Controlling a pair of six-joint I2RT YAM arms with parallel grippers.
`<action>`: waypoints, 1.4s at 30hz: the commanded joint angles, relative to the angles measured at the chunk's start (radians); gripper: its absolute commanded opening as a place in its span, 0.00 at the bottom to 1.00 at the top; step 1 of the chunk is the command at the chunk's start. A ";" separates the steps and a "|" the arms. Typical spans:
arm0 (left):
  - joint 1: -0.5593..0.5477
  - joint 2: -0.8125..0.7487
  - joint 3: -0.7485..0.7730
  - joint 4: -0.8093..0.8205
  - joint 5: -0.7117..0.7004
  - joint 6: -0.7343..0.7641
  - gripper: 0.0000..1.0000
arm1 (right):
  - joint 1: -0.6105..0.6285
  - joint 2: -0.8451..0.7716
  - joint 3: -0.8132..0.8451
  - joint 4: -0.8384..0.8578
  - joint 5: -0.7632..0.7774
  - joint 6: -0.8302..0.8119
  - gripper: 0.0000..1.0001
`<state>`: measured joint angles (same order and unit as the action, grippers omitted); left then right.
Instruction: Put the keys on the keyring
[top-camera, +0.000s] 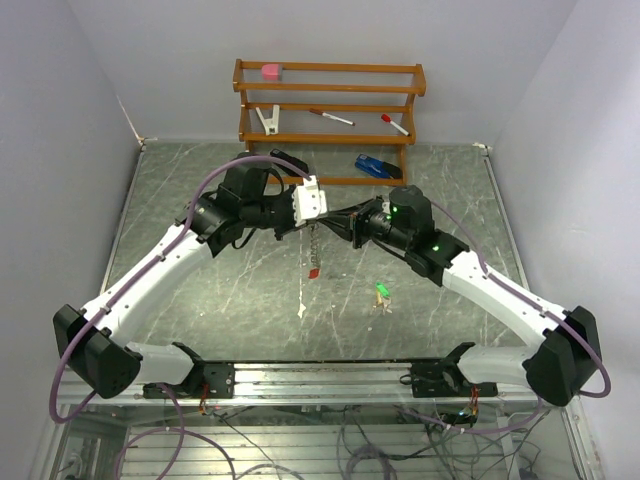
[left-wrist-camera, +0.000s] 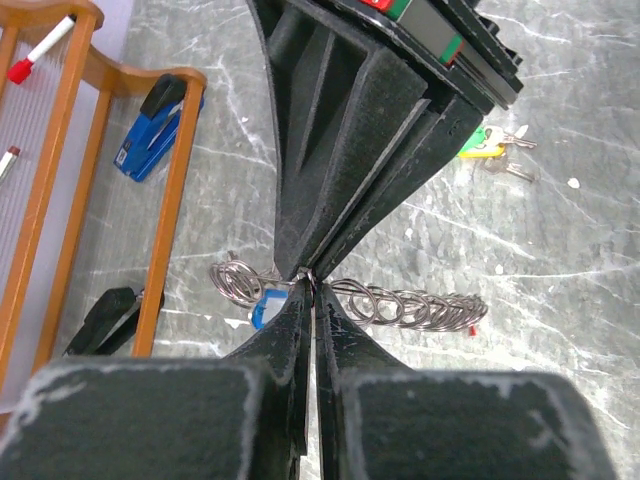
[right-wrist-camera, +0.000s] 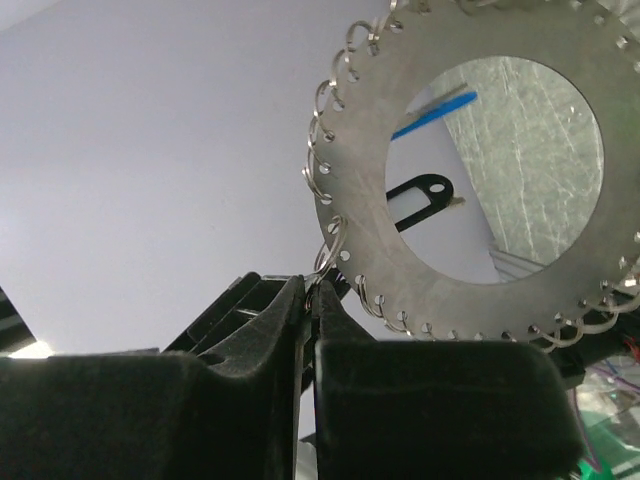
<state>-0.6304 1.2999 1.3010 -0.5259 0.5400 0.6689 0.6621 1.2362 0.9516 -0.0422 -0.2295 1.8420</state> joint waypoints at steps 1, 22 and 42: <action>0.003 -0.009 0.052 -0.066 0.059 0.045 0.07 | -0.036 -0.053 0.007 0.013 -0.024 -0.054 0.04; 0.059 0.103 0.248 -0.396 0.245 0.216 0.07 | -0.257 -0.062 0.284 -0.293 -0.205 -0.980 0.38; 0.069 0.347 0.715 -0.970 0.242 0.562 0.07 | -0.112 -0.100 0.251 -0.116 -0.556 -1.641 0.18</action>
<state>-0.5663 1.6474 1.9495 -1.4395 0.7631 1.1957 0.4629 1.1236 1.1534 -0.1703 -0.7673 0.3099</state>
